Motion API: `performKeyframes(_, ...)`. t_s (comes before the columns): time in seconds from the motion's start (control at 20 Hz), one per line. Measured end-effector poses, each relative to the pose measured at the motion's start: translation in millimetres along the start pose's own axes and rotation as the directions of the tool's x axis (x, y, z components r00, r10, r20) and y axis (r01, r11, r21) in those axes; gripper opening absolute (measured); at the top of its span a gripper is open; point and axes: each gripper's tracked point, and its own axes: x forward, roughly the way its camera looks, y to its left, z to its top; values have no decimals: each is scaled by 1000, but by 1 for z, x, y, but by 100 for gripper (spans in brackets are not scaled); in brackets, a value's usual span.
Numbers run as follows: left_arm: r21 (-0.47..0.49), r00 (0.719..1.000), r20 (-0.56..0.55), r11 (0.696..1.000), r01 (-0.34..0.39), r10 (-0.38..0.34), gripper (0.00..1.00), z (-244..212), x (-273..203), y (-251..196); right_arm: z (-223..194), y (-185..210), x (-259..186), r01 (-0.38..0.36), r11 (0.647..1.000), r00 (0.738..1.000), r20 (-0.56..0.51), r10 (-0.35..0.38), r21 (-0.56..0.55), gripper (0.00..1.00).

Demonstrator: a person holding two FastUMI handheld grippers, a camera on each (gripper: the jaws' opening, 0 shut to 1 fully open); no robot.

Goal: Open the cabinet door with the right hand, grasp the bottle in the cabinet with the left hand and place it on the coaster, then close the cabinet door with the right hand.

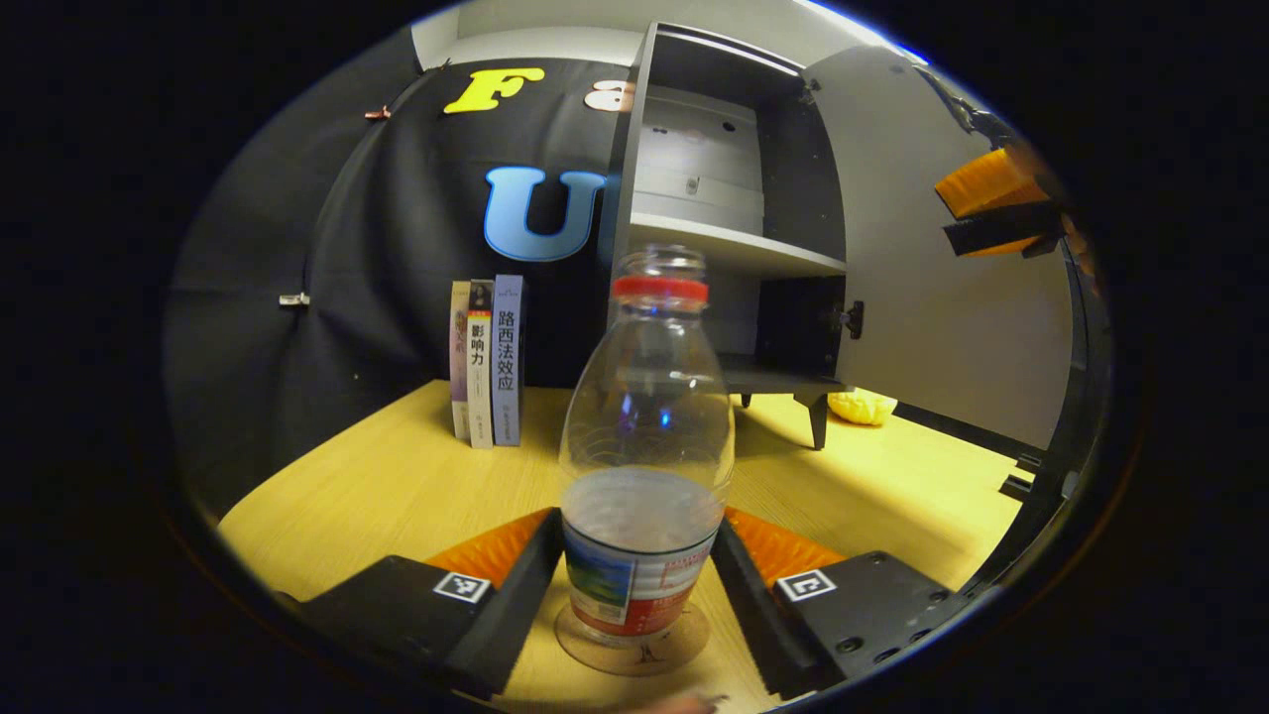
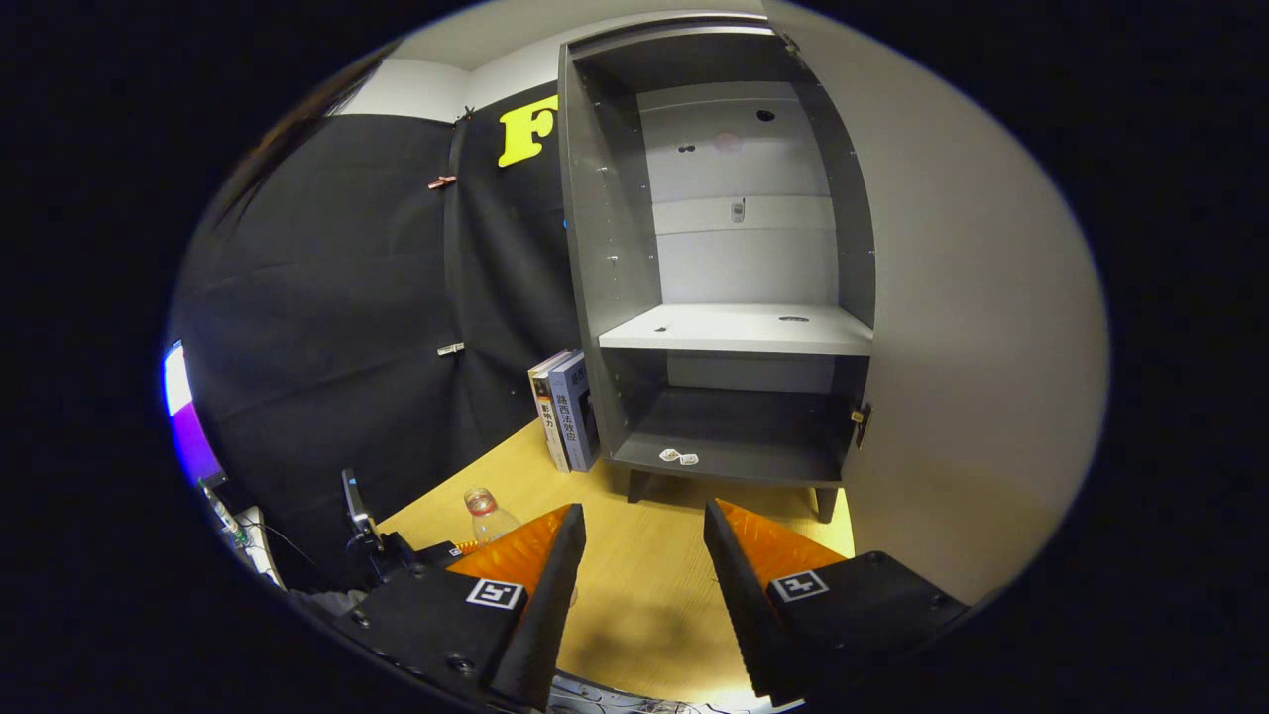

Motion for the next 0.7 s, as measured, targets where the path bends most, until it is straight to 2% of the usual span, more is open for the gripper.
performKeyframes(0.1,3,1000,-22,1000,-3,3,96,-1,-3,-1,1,1,-3,-2,1000,1000,2,2,2,76)
performKeyframes(0.35,3,999,17,1000,-28,28,95,27,-4,2,3,6,-12,6,1000,1000,-8,-6,-9,75)
performKeyframes(0.6,55,996,81,997,-47,42,95,99,-8,5,16,10,-27,40,999,999,-16,-40,19,76)
performKeyframes(0.7,41,994,111,999,-14,9,95,138,-12,-6,36,17,-44,38,999,999,15,-39,37,75)
